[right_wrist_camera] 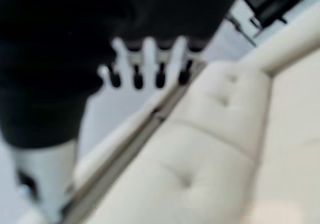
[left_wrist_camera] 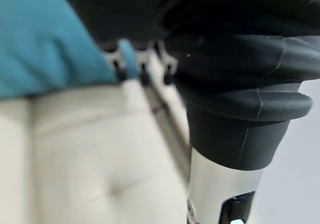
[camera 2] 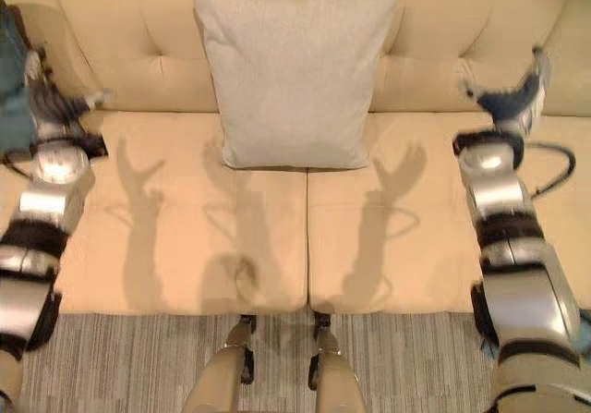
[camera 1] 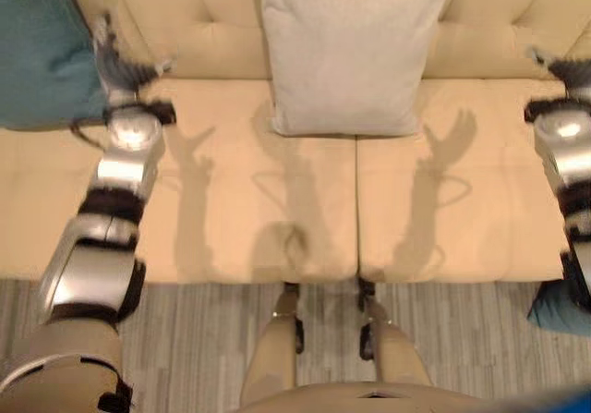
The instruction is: Pick up all the scattered cushions and arrange them neatly on the sofa.
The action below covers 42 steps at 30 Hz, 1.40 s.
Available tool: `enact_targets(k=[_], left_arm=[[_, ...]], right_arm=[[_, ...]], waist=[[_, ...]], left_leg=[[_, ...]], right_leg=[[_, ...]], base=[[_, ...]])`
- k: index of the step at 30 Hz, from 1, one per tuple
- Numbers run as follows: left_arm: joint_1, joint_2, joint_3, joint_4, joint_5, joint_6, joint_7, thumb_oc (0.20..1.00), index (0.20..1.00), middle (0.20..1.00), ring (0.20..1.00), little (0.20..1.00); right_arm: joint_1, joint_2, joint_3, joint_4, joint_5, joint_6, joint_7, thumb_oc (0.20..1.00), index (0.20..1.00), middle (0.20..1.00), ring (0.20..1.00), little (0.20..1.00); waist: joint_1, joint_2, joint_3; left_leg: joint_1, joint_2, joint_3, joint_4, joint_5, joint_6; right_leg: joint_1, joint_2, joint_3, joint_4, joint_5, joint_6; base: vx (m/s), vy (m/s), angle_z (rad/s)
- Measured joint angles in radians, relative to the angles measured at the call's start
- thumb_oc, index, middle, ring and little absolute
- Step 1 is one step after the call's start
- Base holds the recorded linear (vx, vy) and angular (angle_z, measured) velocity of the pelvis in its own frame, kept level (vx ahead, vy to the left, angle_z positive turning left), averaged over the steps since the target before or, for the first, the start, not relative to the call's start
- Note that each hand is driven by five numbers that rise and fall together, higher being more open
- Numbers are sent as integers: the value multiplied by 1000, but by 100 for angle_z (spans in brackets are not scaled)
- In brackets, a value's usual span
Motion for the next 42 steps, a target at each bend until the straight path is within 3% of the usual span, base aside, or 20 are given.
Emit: enact_targets(k=[5, 6, 9, 17, 18, 23, 27, 28, 29, 30, 31, 33, 35, 36, 37, 38, 39, 40, 42], left_arm=[[408, -27, 62, -103, 88, 14, -116, 1000, 1000, 1000, 1000, 1000], [511, -86, 112, -63, 116, 23, -151, 1000, 1000, 1000, 1000, 1000], [604, -154, 120, 95, 168, 58, -217, 1000, 1000, 1000, 1000, 1000], [641, -376, 81, 491, 285, 61, -320, 1000, 1000, 1000, 1000, 1000], [664, -415, 44, 543, 317, 87, -329, 1000, 1000, 1000, 1000, 1000], [665, -431, -1, 560, 366, 91, -343, 1000, 1000, 1000, 1000, 1000], [605, -438, -12, 558, 385, 91, -341, 1000, 1000, 1000, 1000, 1000], [593, -439, -21, 558, 385, 90, -341, 1000, 1000, 1000, 1000, 1000], [584, -443, -21, 557, 383, 90, -341, 1000, 1000, 1000, 1000, 1000], [584, -444, -27, 556, 382, 90, -343, 1000, 1000, 1000, 1000, 1000], [590, -449, -31, 556, 382, 89, -343, 1000, 1000, 1000, 1000, 1000], [570, -458, -35, 555, 381, 87, -341, 1000, 1000, 1000, 1000, 1000], [528, -456, -42, 538, 380, 81, -341, 1000, 1000, 1000, 1000, 1000], [505, -454, -46, 538, 378, 82, -340, 1000, 1000, 1000, 1000, 1000], [495, -456, -48, 541, 378, 81, -341, 1000, 1000, 1000, 1000, 1000], [476, -454, -51, 542, 378, 81, -340, 1000, 1000, 1000, 1000, 1000], [462, -454, -73, 543, 378, 80, -341, 1000, 1000, 1000, 1000, 1000], [456, -458, -76, 546, 378, 79, -342, 1000, 1000, 1000, 1000, 1000], [458, -451, -77, 547, 379, 76, -341, 1000, 1000, 1000, 1000, 1000]], right_arm=[[378, 43, -83, -33, -93, -15, 145, 1000, 1000, 1000, 1000, 1000], [459, 76, -106, -8, -121, -16, 187, 1000, 1000, 1000, 1000, 1000], [547, 128, -105, 90, -178, -10, 265, 1000, 1000, 1000, 1000, 1000], [601, 289, -24, 404, -282, -42, 346, 1000, 1000, 1000, 1000, 1000], [628, 317, 7, 435, -287, -34, 377, 1000, 1000, 1000, 1000, 1000], [648, 336, 25, 522, -286, -35, 393, 1000, 1000, 1000, 1000, 1000], [613, 343, 26, 557, -285, -36, 401, 1000, 1000, 1000, 1000, 1000], [605, 341, 26, 564, -285, -36, 401, 1000, 1000, 1000, 1000, 1000], [583, 343, 46, 581, -286, -34, 401, 1000, 1000, 1000, 1000, 1000], [572, 344, 55, 581, -287, -34, 402, 1000, 1000, 1000, 1000, 1000], [548, 340, 69, 574, -289, -33, 403, 1000, 1000, 1000, 1000, 1000], [524, 335, 70, 561, -297, -27, 402, 1000, 1000, 1000, 1000, 1000], [507, 349, 75, 562, -306, -17, 404, 1000, 1000, 1000, 1000, 1000], [503, 358, 84, 562, -306, -15, 403, 1000, 1000, 1000, 1000, 1000], [481, 371, 94, 559, -306, -16, 402, 1000, 1000, 1000, 1000, 1000], [486, 377, 101, 560, -306, -16, 402, 1000, 1000, 1000, 1000, 1000], [475, 393, 99, 558, -306, -14, 401, 1000, 1000, 1000, 1000, 1000], [481, 402, 102, 562, -306, -13, 404, 1000, 1000, 1000, 1000, 1000], [506, 434, 103, 564, -305, -4, 410, 1000, 1000, 1000, 1000, 1000]], waist=[[-3, -13, -10], [-4, -13, -11], [-6, -7, -26], [0, 15, -109], [1, 25, -124], [2, 39, -122], [5, 38, -77], [6, 37, -67], [7, 16, -58], [11, 6, -56], [14, 6, -56], [-2, 34, -49], [4, 23, -32], [-3, -2, -23], [5, -23, -15], [-8, -41, -8], [-13, -62, 2], [-11, -59, 3], [-4, -86, -5]], left_leg=[[125, 7, 22, 0, -20, 1], [178, 7, 27, 0, -26, 1], [239, 15, 40, -1, -46, 5], [311, 25, 49, -6, -75, 15], [317, 28, 48, -6, -79, 16], [336, 49, 45, -6, -76, 17], [315, 48, 10, 103, -88, -3], [317, 48, -1, 113, -91, -7], [311, 7, -77, 170, -125, -27], [318, -14, -98, 196, -144, -19], [345, -59, -162, 221, -185, -2], [363, -57, -204, 187, -230, 38], [378, -76, -183, 148, -230, 46], [382, -99, -172, 145, -234, 53], [380, -131, -179, 144, -225, 88], [379, -155, -165, 149, -226, 91], [362, -169, -140, 163, -230, 114], [360, -170, -119, 154, -231, 129], [351, -185, -47, 167, -218, 144]], right_leg=[[120, 4, -2, -1, -20, 3], [165, 3, -2, -1, -28, 7], [223, 11, -4, -1, -47, 4], [295, 18, -2, -6, -59, -13], [304, 21, -3, -6, -63, -20], [336, 40, -11, -1, -69, -31], [335, 45, -9, 25, -81, -58], [335, 44, -3, 29, -81, -58], [321, 13, 23, 37, -71, -77], [313, -1, 37, 41, -69, -74], [291, -12, 92, 52, -56, -59], [264, -1, 123, 69, -28, -40], [212, -11, 166, 109, -25, -17], [199, -24, 189, 111, -19, -7], [178, -46, 223, 110, 0, 20], [169, -63, 228, 108, 9, 25], [153, -82, 265, 101, 19, 55], [143, -91, 257, 97, 9, 67], [110, -106, 230, 92, -31, 87]], base=[[19, -42, -8], [-19, -38, -18], [-31, -28, -8], [-46, -49, -2], [-52, -100, 1], [-78, -61, 11], [-224, 21, -2], [-224, 125, -34], [-145, 146, -56], [-141, 182, -101], [-141, 192, -103], [-165, 199, -76], [-164, 179, -60], [-222, 221, -85], [-210, 211, -77], [-265, 250, -91], [-193, 144, -51], [-131, 81, -61], [-273, 89, -92]])
